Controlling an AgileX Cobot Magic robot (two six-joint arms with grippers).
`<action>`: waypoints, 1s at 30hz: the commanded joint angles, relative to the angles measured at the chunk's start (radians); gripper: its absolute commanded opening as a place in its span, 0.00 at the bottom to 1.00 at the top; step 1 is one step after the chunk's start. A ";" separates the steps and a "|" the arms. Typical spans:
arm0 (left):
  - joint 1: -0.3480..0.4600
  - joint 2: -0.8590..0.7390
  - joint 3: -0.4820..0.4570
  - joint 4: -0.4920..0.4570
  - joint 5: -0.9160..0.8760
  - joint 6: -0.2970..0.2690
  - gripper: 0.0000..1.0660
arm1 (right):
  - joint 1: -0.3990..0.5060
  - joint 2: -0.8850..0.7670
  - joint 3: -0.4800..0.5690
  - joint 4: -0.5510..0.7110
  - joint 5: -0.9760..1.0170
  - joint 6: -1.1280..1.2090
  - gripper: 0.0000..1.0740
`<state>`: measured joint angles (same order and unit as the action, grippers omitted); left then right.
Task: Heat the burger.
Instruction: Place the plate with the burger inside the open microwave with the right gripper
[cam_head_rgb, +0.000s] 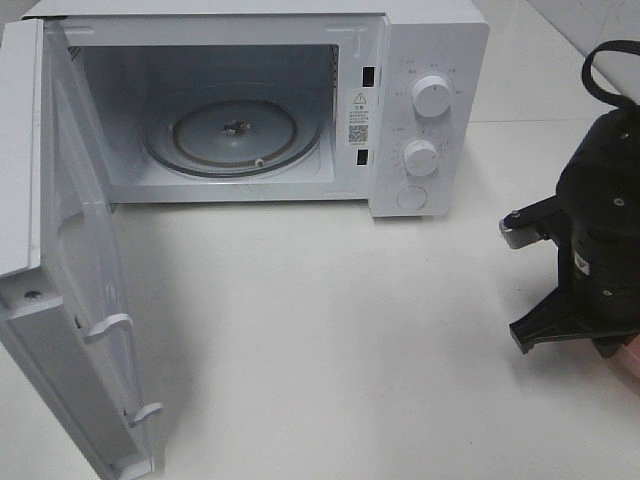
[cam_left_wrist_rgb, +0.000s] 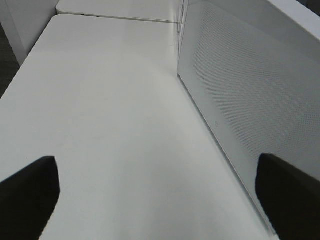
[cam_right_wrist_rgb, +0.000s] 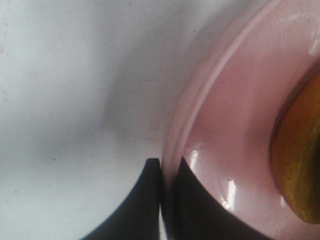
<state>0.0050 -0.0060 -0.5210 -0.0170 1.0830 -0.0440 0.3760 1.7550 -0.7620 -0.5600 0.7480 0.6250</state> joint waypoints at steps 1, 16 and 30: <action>-0.004 -0.015 0.002 -0.006 -0.013 -0.004 0.96 | 0.021 -0.036 0.001 -0.046 0.061 0.005 0.00; -0.004 -0.015 0.002 -0.006 -0.013 -0.004 0.96 | 0.122 -0.195 0.090 -0.044 0.103 -0.014 0.00; -0.004 -0.015 0.002 -0.006 -0.013 -0.004 0.96 | 0.326 -0.282 0.120 -0.043 0.167 -0.004 0.00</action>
<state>0.0050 -0.0060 -0.5210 -0.0170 1.0830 -0.0440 0.6990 1.4840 -0.6450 -0.5610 0.8720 0.6240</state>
